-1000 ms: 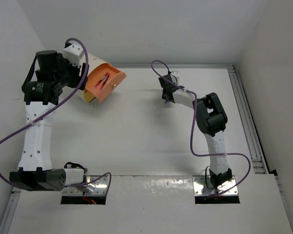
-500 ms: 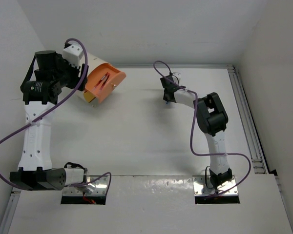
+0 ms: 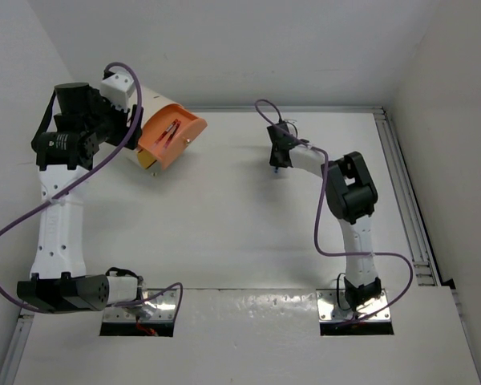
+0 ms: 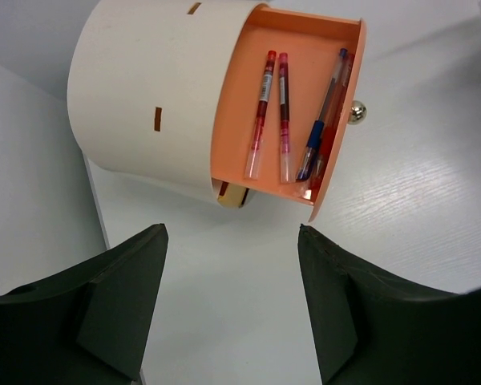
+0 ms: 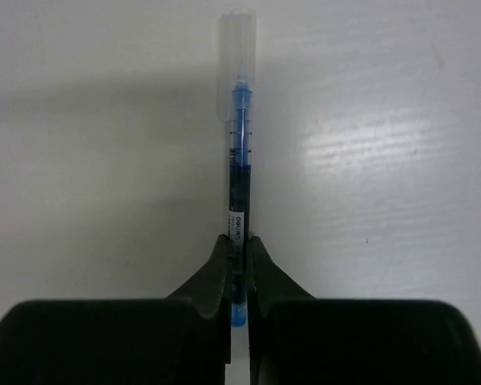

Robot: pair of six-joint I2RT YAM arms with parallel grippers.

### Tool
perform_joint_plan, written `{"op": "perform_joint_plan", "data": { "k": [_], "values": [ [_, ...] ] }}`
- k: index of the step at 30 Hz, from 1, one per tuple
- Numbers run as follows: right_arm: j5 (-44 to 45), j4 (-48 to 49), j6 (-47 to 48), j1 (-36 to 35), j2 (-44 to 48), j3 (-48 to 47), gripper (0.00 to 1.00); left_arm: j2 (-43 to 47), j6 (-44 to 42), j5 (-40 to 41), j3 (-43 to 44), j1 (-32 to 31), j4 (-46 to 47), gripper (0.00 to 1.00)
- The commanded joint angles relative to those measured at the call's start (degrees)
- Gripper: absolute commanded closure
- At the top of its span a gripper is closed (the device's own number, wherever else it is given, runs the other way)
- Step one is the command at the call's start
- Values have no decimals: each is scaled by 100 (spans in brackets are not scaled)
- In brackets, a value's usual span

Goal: Sort the stationery into containers
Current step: Pick up the pen from the center of the board, then place the pen in the drawer.

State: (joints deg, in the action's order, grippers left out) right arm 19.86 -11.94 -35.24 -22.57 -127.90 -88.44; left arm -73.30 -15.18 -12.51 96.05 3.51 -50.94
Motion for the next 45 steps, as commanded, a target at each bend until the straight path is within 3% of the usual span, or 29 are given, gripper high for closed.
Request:
{"op": "perform_joint_plan", "data": {
  "k": [1,10,13,16,19,22,24,29,37,45],
  "values": [
    [-700,-10,526,-11,554,432,100,114,-20,-295,282,115,6,28],
    [-2177,324,2915,-247,2759,1047,100,369,401,-1464,634,255,85,28],
    [-2767,552,4408,-555,3655,1618,100,299,533,-2026,748,273,-100,28],
    [-3303,816,6609,-950,4552,2383,100,176,499,-3095,722,273,-451,28],
    [-3848,416,8350,-1302,5221,2955,100,-35,-156,-4070,722,177,-1092,28],
    [-4235,-235,9470,-1601,5643,3122,100,-316,-887,-4347,757,-191,-1918,28],
    [-4288,-509,9763,-1820,5775,3175,100,-518,-1284,-4304,723,-559,-2453,30],
    [-4130,-1055,10265,-2286,5846,2957,100,-212,-1576,-3873,152,-1236,-2395,32],
    [-3858,-1275,10406,-2884,5741,2552,100,70,-1198,-3117,-552,-2116,-1999,34],
    [-3673,-1407,10266,-3227,5539,2087,100,158,-1084,-2739,-974,-2486,-1850,36]
  ]
}}
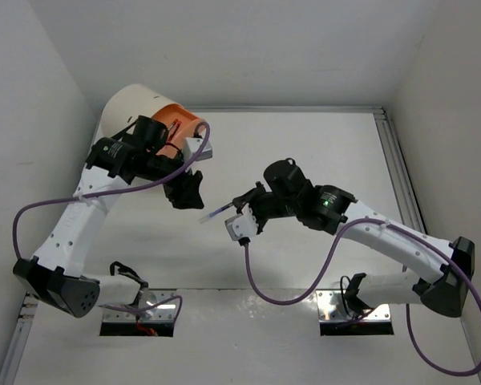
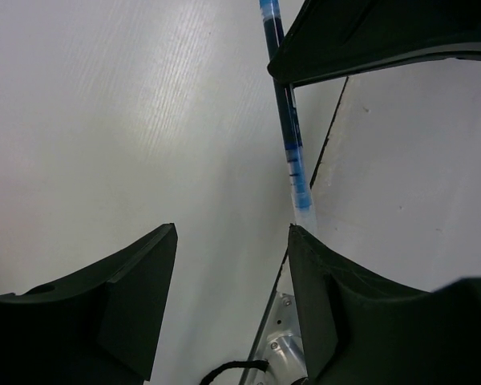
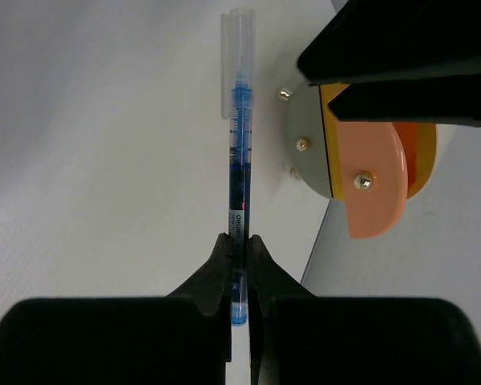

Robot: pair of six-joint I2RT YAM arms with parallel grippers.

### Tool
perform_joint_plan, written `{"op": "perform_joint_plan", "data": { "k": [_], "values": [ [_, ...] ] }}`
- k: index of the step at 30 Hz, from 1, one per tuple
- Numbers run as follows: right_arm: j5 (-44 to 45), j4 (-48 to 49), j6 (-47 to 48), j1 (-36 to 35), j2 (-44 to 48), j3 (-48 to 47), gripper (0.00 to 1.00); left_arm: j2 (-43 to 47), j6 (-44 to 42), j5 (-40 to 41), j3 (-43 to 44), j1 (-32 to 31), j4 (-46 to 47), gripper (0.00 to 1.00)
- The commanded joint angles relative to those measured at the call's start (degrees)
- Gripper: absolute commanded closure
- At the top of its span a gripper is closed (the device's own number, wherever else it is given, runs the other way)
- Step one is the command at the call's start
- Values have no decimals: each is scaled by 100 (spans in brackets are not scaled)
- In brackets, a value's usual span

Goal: Sort the stationery into containers
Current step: Place the pen in the drawer.

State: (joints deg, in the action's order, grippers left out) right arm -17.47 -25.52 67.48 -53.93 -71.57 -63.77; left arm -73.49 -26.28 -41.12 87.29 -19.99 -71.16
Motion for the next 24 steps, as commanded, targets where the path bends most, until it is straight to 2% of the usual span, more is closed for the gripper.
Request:
{"op": "perform_joint_plan", "data": {
  "k": [1,16,24],
  "values": [
    [77,-76,-42,-126,-129,-434,100,195,-8,148,-98,-163,172,37],
    [174,-15,37,-205,-401,-672,100,327,-202,175,-405,-436,5,36],
    [157,-32,-16,-223,-384,-786,100,336,-88,368,-634,-462,163,40]
  ]
}}
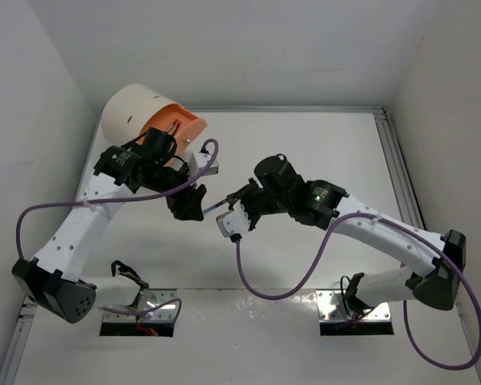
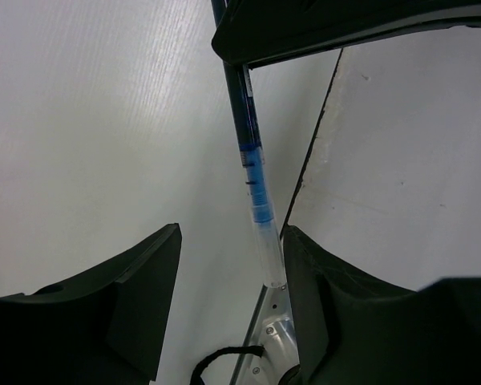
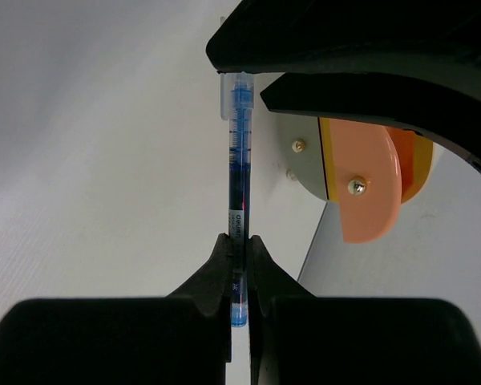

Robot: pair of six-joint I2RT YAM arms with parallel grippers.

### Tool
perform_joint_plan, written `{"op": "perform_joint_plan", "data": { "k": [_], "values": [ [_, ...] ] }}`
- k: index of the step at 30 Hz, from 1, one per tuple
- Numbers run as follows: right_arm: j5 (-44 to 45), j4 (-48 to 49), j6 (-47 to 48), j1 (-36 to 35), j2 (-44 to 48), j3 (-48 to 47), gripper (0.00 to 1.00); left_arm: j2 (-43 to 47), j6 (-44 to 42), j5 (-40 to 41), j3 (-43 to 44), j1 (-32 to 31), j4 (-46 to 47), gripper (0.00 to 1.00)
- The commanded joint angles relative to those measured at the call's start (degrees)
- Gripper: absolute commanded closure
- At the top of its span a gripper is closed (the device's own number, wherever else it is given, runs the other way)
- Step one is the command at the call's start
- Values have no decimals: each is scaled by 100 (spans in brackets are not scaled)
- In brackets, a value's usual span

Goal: Sort the stationery into containers
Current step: Place the pen in the drawer.

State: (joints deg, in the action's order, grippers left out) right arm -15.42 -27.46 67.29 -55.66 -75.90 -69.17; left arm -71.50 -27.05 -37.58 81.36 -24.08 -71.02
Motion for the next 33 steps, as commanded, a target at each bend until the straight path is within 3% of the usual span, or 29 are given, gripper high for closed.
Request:
{"op": "perform_joint_plan", "data": {
  "k": [1,4,6,9,10,11,12,13,15,16,18,25,33],
  "values": [
    [-49,162,4,-59,66,-264,100,137,-11,23,-50,-53,159,41],
    [-58,171,12,-59,84,-299,100,119,6,67,-7,-71,185,45],
    [-84,224,13,-68,75,-290,100,102,76,163,-15,-62,264,52],
    [-84,399,-14,-85,119,-203,100,119,191,286,-85,-53,414,78],
    [-67,495,-57,-85,163,-124,99,145,252,330,-112,-27,536,94],
    [-58,636,-145,-85,189,-89,89,163,331,391,-155,-10,607,98],
    [-23,915,-398,-85,224,16,56,172,523,505,-164,95,773,100],
    [4,1066,-514,-94,285,52,40,189,638,532,-165,183,853,100],
    [56,1505,-848,-94,356,209,18,198,946,594,-95,376,1002,100],
    [118,1646,-962,-86,409,271,13,198,1025,681,36,551,1168,100],
    [223,2042,-1270,-68,532,490,8,216,1342,1120,221,719,1423,100],
    [715,2685,-2393,274,892,1282,6,-653,1764,3132,1575,1334,1715,100],
    [865,2667,-3265,696,1042,1582,5,-1506,1589,3477,2006,1774,1714,100]
  ]
}}
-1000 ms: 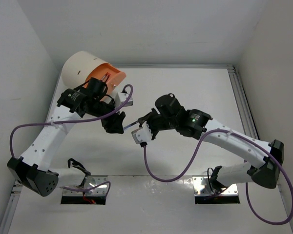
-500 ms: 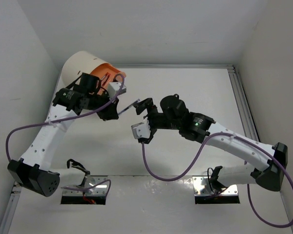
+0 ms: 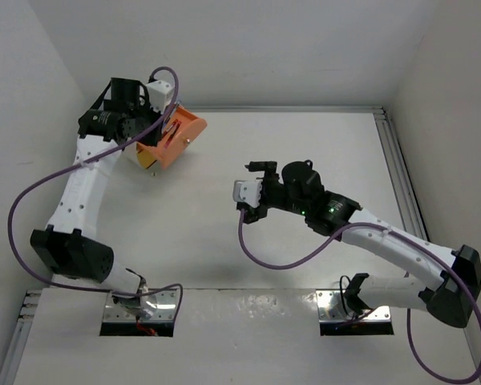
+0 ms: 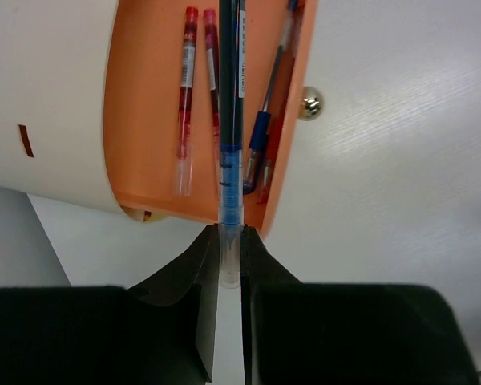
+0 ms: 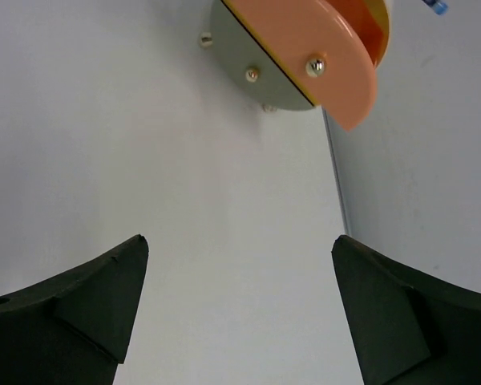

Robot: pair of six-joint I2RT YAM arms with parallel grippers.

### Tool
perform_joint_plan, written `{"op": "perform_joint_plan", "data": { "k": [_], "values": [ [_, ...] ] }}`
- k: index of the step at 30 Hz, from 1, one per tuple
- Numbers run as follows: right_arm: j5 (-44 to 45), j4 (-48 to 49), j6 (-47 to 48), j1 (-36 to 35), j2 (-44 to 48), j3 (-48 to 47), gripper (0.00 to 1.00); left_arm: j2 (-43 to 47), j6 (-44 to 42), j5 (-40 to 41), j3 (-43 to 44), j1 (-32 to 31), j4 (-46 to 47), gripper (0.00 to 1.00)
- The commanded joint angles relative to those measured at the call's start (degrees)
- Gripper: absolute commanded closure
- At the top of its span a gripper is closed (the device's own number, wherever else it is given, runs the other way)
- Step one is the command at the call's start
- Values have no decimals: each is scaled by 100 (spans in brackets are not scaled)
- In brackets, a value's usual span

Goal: Sort the stationery into containers
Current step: Place the pen in the drawer.

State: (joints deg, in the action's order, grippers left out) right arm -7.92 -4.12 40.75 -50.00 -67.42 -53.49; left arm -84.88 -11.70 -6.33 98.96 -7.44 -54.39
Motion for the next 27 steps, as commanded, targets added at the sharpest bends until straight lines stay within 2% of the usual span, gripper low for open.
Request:
{"op": "perform_joint_plan", "data": {
  "k": [1,9,14,16,21,23,24,27],
  "values": [
    [116,298,-795,174,203,6,5,-221,72,395,264,138,60,100],
    [45,175,-1394,561,132,-56,6,-749,2,290,545,287,218,96],
    [36,113,-1736,746,89,-73,6,-1083,-42,237,783,296,78,89],
    [36,113,-2105,877,19,-178,6,-1101,-51,202,783,305,69,85],
    [-25,43,-2861,1194,-245,-564,7,-1171,-86,272,801,305,-1,83],
    [-51,43,-3020,1299,-342,-636,7,-1189,-121,255,853,305,-63,76],
    [-69,43,-3160,1317,-377,-697,7,-1206,-165,185,879,296,-98,64],
    [-95,86,-3432,1440,-518,-802,7,-1075,-148,-25,924,322,-20,47]
  ]
}}
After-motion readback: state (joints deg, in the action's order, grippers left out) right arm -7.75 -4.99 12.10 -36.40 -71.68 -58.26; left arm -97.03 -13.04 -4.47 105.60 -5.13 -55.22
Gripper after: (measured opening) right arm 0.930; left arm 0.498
